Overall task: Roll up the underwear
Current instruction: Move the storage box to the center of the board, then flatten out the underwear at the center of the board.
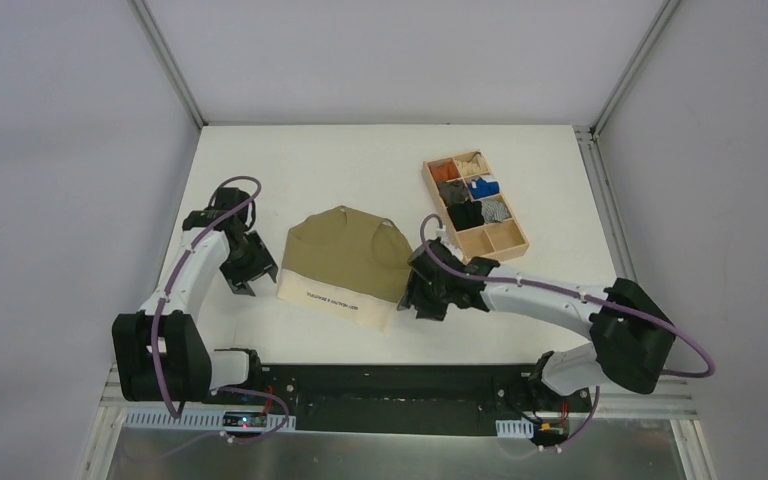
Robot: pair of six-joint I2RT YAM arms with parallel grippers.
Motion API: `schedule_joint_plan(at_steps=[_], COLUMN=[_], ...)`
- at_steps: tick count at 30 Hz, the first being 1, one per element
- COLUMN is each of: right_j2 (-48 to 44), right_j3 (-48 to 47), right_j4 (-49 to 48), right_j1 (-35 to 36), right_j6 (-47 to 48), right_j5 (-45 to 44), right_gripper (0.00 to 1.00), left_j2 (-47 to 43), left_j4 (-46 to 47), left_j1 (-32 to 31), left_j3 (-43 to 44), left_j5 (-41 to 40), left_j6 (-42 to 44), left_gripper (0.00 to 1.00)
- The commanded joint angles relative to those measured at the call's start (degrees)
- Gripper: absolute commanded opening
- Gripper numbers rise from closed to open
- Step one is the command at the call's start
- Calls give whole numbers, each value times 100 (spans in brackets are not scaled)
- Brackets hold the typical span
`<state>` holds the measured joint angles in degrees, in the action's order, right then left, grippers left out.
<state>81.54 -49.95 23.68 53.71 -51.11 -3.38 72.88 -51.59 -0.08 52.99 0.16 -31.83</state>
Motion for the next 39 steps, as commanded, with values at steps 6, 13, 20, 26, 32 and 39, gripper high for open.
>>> schedule_joint_plan(at_steps=[6,13,20,26,32,39], right_j2=[589,1202,898,-28,-469,-261], right_j3=[434,278,226,304,758,583], right_j4=[-1361,-1572,-1135,-408,-400,-426], right_j1=[763,833,753,195,-368,-371], right_j6=[-980,-978,-844,-412,-234,-209], right_j5=[201,158,-196,-788,-591,-439], right_gripper=[49,37,0,0,0,0], left_j2=[-205,-355,-91,-41,-61,-482], left_j4=[-48,-22,29,325,471,561], left_j1=[156,183,188,21,-667,-1837], left_j3=[-71,-220,-310,-680,-828,-1090], left_j5=[369,388,552,861,1126,1011], left_j6=[64,37,-144,-454,-488,-1091], left_gripper=[53,53,54,56,63,51])
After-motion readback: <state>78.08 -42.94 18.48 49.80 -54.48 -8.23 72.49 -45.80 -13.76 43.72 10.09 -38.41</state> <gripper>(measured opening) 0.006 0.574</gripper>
